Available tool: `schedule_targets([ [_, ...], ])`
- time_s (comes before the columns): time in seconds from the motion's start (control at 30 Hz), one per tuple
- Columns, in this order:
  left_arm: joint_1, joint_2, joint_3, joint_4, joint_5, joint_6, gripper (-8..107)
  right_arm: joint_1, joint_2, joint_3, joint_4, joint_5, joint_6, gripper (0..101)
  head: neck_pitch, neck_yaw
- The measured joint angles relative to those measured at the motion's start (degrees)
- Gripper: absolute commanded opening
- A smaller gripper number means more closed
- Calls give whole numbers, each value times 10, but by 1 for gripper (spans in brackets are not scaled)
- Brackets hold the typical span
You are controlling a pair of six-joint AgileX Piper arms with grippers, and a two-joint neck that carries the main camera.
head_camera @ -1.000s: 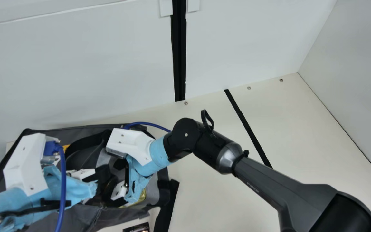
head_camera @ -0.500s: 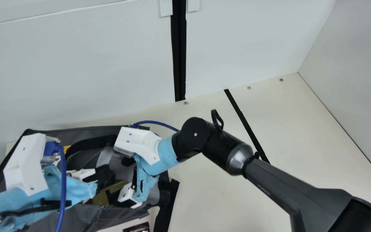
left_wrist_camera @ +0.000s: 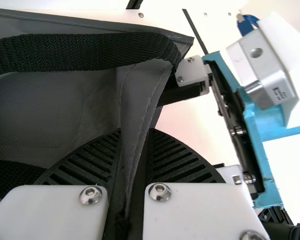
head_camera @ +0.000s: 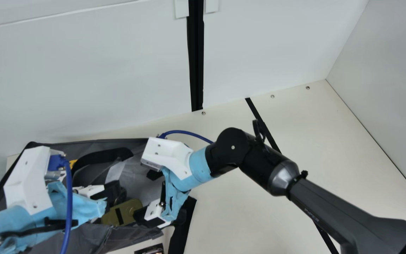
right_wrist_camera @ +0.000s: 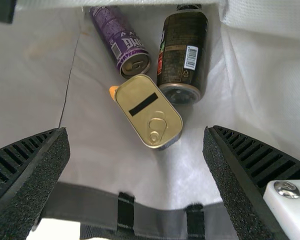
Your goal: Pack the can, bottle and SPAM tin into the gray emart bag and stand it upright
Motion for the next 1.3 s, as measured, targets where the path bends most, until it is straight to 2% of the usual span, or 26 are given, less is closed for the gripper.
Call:
schedule_targets([
  [0.5,0,0,0,0,0,0,-8,-52,-54,36,-11,32,-18,95,0,0],
  [1.3,0,0,0,0,0,0,-8,-194,-144,67,-21,95,-36,95,0,-1],
])
